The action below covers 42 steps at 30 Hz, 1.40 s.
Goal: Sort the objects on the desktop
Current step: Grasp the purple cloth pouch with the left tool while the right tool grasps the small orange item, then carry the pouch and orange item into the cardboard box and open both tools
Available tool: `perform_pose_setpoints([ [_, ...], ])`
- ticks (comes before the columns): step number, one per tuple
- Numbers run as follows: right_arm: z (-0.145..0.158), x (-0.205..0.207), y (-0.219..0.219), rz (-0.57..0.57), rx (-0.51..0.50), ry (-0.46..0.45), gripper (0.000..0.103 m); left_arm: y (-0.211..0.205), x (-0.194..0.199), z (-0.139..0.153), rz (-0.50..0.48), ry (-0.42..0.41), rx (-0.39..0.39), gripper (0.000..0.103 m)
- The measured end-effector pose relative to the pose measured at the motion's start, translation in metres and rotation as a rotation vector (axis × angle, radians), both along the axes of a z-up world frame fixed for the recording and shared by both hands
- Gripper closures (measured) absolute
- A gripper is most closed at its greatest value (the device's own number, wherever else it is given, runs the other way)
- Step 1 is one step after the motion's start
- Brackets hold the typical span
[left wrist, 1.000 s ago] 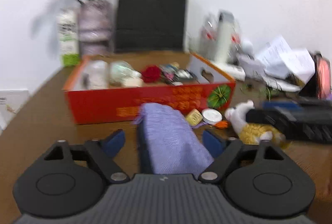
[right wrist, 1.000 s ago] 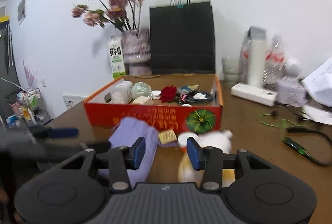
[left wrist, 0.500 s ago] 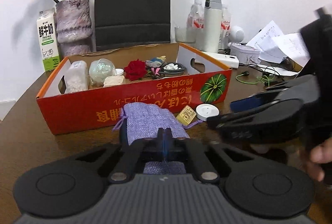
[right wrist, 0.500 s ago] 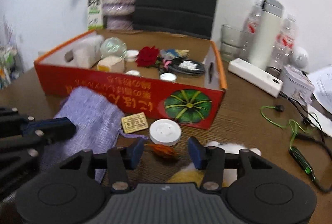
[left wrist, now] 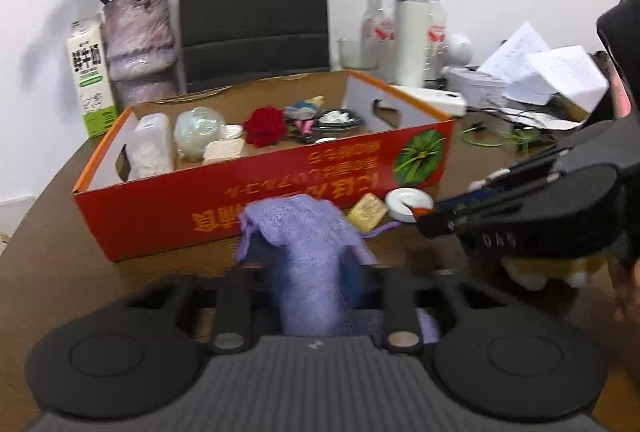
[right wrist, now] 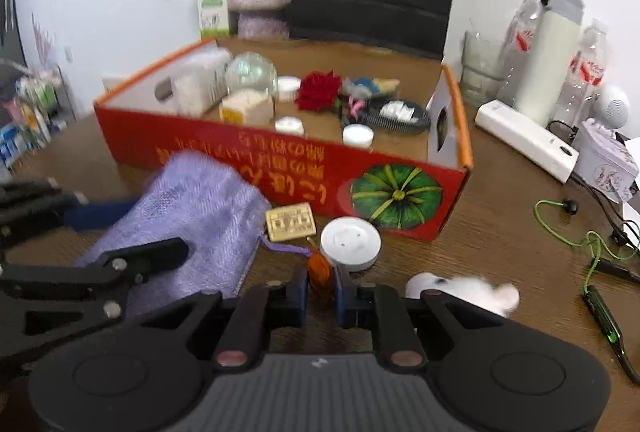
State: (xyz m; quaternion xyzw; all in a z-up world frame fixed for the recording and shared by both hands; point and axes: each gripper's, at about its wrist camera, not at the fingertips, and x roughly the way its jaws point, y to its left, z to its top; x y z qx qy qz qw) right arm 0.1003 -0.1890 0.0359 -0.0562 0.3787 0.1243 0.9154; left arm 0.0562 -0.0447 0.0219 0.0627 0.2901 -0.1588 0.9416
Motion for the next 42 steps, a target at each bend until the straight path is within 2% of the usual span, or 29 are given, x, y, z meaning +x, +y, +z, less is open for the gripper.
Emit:
perform_pose_setpoints([
  [2, 0.009, -0.009, -0.005, -0.006, 0.044, -0.028, 0.091, 0.000, -0.004, 0.002, -0.020, 0.019, -0.027, 0.093],
  [5, 0.028, -0.028, -0.014, -0.013, 0.118, -0.091, 0.091, 0.001, -0.015, 0.010, -0.022, 0.018, -0.065, 0.095],
  [8, 0.045, -0.052, -0.018, -0.014, 0.150, -0.152, 0.091, 0.004, -0.044, 0.034, -0.013, -0.059, -0.113, 0.096],
  [10, 0.058, -0.073, -0.023, -0.009, 0.182, -0.193, 0.091, 0.008, -0.071, 0.051, -0.042, -0.114, -0.153, 0.096],
  [12, 0.065, -0.095, -0.027, -0.007, 0.225, -0.216, 0.091, 0.011, -0.092, 0.059, -0.049, -0.135, -0.165, 0.096],
  [16, 0.059, -0.128, -0.027, -0.004, 0.244, -0.208, 0.091, 0.016, -0.120, 0.053, -0.053, -0.072, -0.203, 0.096],
  [22, 0.037, -0.180, -0.029, 0.002, 0.283, -0.182, 0.091, 0.022, -0.158, 0.029, 0.012, -0.002, -0.179, 0.096],
  [26, 0.032, -0.205, -0.027, 0.004, 0.272, -0.191, 0.091, 0.029, -0.172, 0.025, 0.054, -0.005, -0.188, 0.096],
  [31, 0.046, -0.212, -0.031, -0.017, 0.290, -0.242, 0.091, 0.038, -0.167, 0.041, 0.084, -0.064, -0.222, 0.096],
  [34, 0.053, -0.203, -0.034, -0.014, 0.307, -0.255, 0.091, 0.038, -0.151, 0.059, 0.093, -0.121, -0.226, 0.096],
  [37, 0.068, -0.180, -0.036, -0.021, 0.297, -0.278, 0.091, 0.041, -0.118, 0.080, 0.111, -0.191, -0.244, 0.096],
  [40, 0.089, -0.147, -0.039, -0.032, 0.278, -0.322, 0.091, 0.043, -0.068, 0.103, 0.112, -0.212, -0.287, 0.095],
  [42, 0.105, -0.116, -0.042, -0.039, 0.280, -0.342, 0.090, 0.040, -0.032, 0.115, 0.107, -0.215, -0.286, 0.095],
])
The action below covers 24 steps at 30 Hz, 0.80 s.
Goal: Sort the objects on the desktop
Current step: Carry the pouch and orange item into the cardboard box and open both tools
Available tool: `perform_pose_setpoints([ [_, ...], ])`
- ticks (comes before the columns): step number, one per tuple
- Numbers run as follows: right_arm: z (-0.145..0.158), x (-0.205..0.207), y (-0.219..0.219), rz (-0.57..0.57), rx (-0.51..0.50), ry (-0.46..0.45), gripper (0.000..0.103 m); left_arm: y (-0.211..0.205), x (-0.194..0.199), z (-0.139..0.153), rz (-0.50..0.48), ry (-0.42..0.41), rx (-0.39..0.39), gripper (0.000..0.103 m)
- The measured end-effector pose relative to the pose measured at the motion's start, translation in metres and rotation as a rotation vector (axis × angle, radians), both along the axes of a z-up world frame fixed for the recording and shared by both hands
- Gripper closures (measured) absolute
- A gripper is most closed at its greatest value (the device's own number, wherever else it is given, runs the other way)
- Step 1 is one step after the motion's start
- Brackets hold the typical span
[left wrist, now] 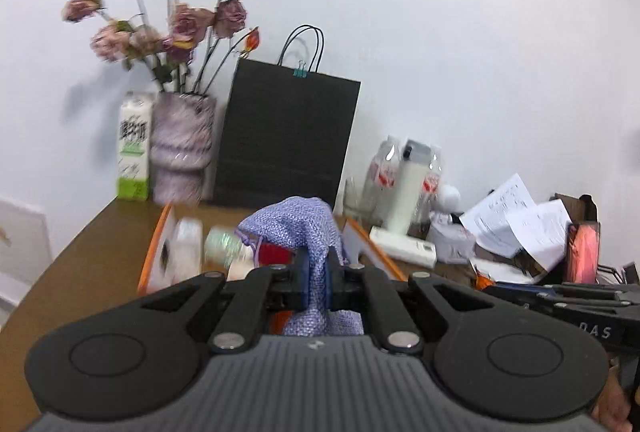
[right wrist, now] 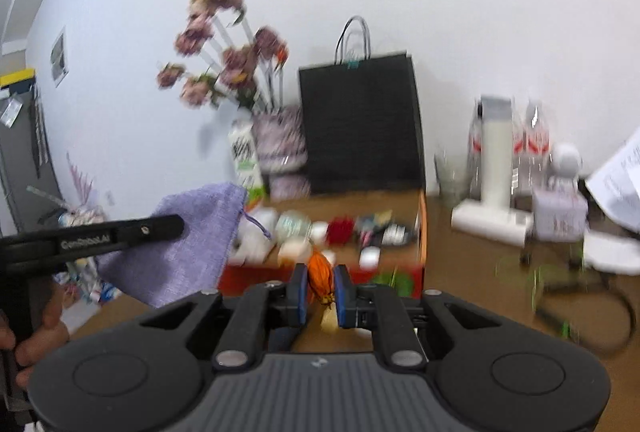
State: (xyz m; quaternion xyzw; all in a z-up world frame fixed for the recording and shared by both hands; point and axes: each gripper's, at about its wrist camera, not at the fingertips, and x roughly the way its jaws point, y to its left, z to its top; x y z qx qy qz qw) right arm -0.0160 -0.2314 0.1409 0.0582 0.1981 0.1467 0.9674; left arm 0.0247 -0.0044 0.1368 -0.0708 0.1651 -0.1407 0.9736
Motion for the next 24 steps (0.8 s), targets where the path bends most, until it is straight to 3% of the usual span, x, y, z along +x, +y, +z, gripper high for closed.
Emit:
perform_pose_setpoints([
  [2, 0.014, 0.039, -0.001, -0.007, -0.010, 0.005, 0.090, -0.005, 0.041, 0.009, 0.011, 0.000, 0.030, 0.095],
  [6, 0.020, 0.126, -0.002, -0.030, -0.037, 0.077, 0.090, -0.014, 0.121, 0.007, 0.012, 0.070, 0.020, 0.095],
  [9, 0.000, 0.193, 0.001, -0.092, -0.070, 0.199, 0.090, -0.029, 0.182, -0.024, -0.017, 0.192, 0.053, 0.095],
  [12, -0.032, 0.245, 0.008, -0.118, -0.107, 0.335, 0.090, -0.040, 0.220, -0.066, -0.001, 0.337, 0.118, 0.093],
  [15, -0.061, 0.275, 0.018, -0.136, -0.157, 0.423, 0.089, -0.041, 0.224, -0.094, 0.005, 0.377, 0.126, 0.064],
  [17, -0.073, 0.285, 0.026, -0.150, -0.209, 0.428, 0.086, -0.035, 0.216, -0.095, -0.009, 0.321, 0.103, 0.033],
  [19, -0.074, 0.287, 0.030, -0.144, -0.213, 0.426, 0.080, -0.028, 0.208, -0.086, -0.006, 0.275, 0.089, 0.019],
  [22, -0.066, 0.280, 0.030, -0.144, -0.187, 0.398, 0.062, -0.018, 0.196, -0.065, 0.055, 0.228, 0.106, 0.002],
  [24, -0.057, 0.270, 0.031, -0.135, -0.182, 0.371, 0.047, -0.012, 0.181, -0.053, 0.093, 0.187, 0.113, 0.000],
])
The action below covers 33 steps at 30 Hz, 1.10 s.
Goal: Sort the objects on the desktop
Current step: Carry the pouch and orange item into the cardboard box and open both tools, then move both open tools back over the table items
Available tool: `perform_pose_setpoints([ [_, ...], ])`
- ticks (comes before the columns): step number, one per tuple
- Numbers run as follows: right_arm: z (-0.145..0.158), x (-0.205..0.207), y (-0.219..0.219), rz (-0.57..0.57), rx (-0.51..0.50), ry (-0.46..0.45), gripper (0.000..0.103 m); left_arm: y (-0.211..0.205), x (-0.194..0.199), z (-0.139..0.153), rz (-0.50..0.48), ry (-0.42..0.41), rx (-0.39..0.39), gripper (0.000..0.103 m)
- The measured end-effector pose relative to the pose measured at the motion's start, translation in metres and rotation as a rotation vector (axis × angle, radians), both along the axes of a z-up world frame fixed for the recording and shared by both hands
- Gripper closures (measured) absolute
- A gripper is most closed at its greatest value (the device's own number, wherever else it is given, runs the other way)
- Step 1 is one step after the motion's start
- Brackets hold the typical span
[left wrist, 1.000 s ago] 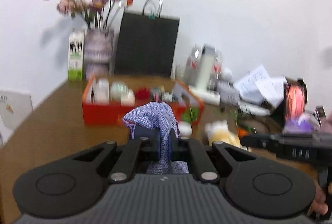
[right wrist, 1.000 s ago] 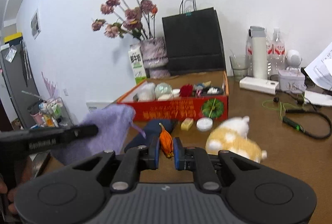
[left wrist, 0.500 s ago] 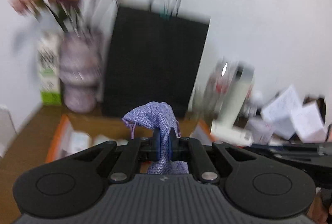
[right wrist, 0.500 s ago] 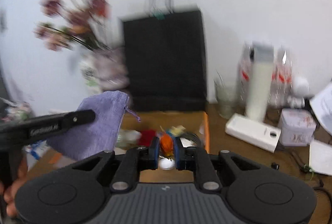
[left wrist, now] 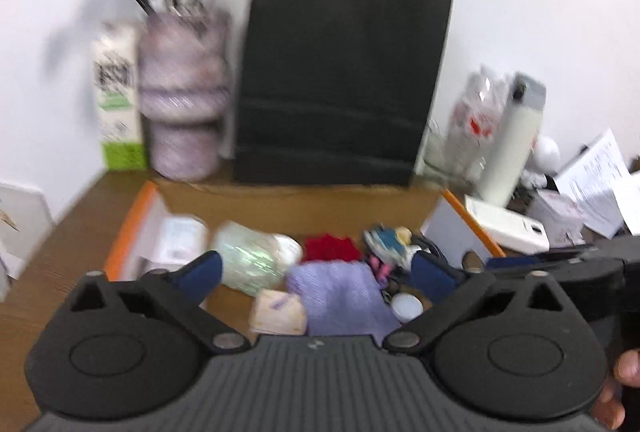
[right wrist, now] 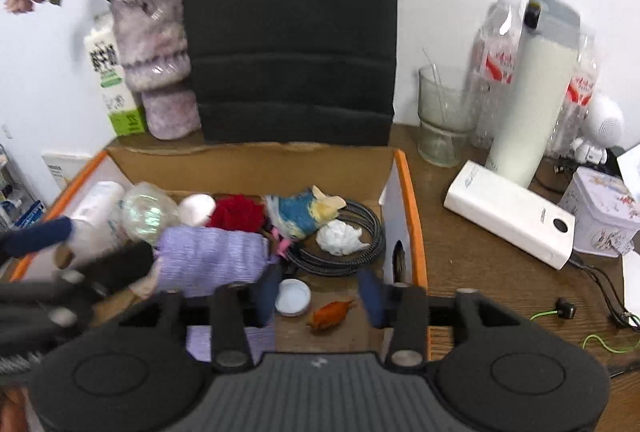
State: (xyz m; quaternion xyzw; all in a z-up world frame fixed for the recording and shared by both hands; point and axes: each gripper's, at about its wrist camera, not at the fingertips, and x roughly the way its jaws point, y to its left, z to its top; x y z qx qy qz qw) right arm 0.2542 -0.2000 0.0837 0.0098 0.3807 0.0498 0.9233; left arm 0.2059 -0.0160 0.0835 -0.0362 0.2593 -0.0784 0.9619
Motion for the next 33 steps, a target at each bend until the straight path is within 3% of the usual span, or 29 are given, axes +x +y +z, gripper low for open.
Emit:
perform_pose_setpoints([
  [4, 0.019, -0.040, 0.002, 0.027, 0.036, -0.069, 0.041, 0.010, -0.035, 0.011, 0.070, 0.023, 0.056, 0.000],
  [7, 0.031, -0.088, 0.001, 0.048, 0.087, -0.146, 0.024, 0.020, -0.081, 0.015, 0.098, -0.020, 0.020, 0.000],
  [11, 0.033, -0.156, 0.006, 0.090, 0.066, -0.199, 0.023, 0.025, -0.146, 0.009, 0.068, -0.040, 0.003, 0.000],
  [15, 0.027, -0.231, 0.006, 0.130, 0.069, -0.279, 0.021, 0.029, -0.212, -0.015, 0.075, -0.093, 0.010, 0.000],
  [19, 0.000, -0.292, 0.003, 0.148, 0.111, -0.300, 0.020, 0.032, -0.259, -0.051, 0.075, -0.043, -0.001, 0.000],
  [24, -0.042, -0.342, 0.007, 0.171, 0.103, -0.240, 0.023, 0.023, -0.299, -0.072, 0.065, -0.024, 0.011, 0.000],
  [26, -0.048, -0.361, 0.012, 0.205, 0.044, -0.266, 0.021, 0.016, -0.307, -0.076, 0.044, -0.010, 0.032, 0.000],
  [28, -0.049, -0.369, 0.016, 0.221, -0.003, -0.281, 0.021, 0.011, -0.306, -0.078, 0.038, 0.014, 0.043, 0.000],
  [33, -0.037, -0.373, 0.010, 0.206, -0.005, -0.329, 0.020, 0.002, -0.297, -0.076, 0.030, 0.025, 0.063, 0.000],
])
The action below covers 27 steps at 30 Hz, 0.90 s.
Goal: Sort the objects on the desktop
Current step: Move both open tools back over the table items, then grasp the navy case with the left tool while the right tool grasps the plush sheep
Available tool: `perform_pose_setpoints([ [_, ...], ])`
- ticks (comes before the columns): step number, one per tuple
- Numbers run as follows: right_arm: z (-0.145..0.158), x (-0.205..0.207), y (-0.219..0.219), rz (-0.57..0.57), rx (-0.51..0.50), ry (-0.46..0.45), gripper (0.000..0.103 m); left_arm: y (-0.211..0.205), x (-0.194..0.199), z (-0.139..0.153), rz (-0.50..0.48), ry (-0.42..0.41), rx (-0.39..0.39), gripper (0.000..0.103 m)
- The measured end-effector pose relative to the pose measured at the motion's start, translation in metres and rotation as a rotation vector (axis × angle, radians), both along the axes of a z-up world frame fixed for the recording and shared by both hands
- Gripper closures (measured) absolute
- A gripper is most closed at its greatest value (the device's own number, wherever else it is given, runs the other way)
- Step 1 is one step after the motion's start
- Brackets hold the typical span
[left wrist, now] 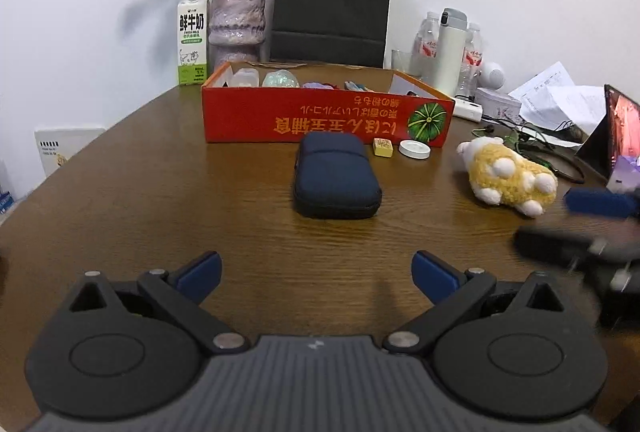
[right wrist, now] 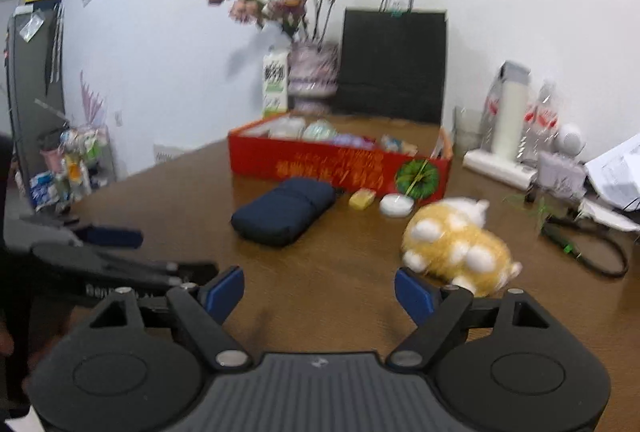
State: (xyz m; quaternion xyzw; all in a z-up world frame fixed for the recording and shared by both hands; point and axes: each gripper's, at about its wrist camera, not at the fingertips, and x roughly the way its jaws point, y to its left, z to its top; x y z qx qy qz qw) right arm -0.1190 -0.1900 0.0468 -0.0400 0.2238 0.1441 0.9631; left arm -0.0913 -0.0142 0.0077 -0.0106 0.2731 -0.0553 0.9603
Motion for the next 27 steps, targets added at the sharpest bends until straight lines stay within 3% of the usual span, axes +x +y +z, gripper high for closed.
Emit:
perform_pose_setpoints([
  [4, 0.012, 0.018, -0.023, -0.101, 0.002, -0.036, 0.016, 0.001, 0.013, 0.003, -0.014, -0.005, 0.008, 0.000],
  [8, 0.017, 0.060, -0.050, -0.170, 0.041, 0.025, 0.016, -0.003, 0.045, 0.008, -0.029, -0.044, 0.001, 0.000],
  [13, 0.009, 0.107, -0.063, -0.184, 0.072, 0.089, 0.016, -0.020, 0.104, 0.008, -0.077, -0.002, 0.003, 0.000],
  [16, 0.003, 0.144, -0.062, -0.224, 0.064, 0.156, 0.017, -0.028, 0.139, 0.007, -0.082, 0.069, 0.021, 0.000],
  [19, -0.007, 0.181, -0.062, -0.245, 0.076, 0.269, 0.027, -0.027, 0.163, 0.002, -0.064, 0.108, -0.003, 0.005],
  [21, -0.014, 0.196, -0.062, -0.248, 0.099, 0.317, 0.046, -0.025, 0.172, -0.001, -0.048, 0.135, 0.007, 0.023],
  [22, -0.018, 0.201, -0.059, -0.236, 0.096, 0.331, 0.046, -0.025, 0.174, -0.003, -0.052, 0.142, 0.011, 0.030],
  [27, -0.027, 0.198, -0.038, -0.222, -0.026, 0.309, 0.053, -0.026, 0.166, -0.014, -0.074, 0.113, 0.031, 0.033],
])
